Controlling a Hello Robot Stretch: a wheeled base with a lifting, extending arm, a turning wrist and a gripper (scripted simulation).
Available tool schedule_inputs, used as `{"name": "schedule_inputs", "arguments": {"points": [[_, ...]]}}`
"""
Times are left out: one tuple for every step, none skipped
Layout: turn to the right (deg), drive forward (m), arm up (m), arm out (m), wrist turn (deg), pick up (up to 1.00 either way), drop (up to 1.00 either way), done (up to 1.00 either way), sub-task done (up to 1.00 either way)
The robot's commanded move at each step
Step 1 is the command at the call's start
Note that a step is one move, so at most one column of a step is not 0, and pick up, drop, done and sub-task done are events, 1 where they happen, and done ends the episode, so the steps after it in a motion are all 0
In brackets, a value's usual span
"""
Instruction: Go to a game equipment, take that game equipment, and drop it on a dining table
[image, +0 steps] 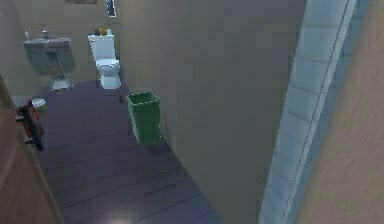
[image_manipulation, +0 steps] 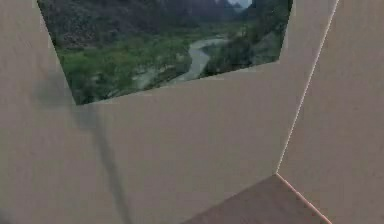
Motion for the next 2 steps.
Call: {"name": "schedule_inputs", "arguments": {"points": [[-27.0, 0.00, 0.00, 0.00, 0.0, 0.00, 0.00, 0.00, 0.00], [0.0, 1.00, 0.00, 0.00, 0.0, 0.00, 0.00, 0.00, 0.00]]}}
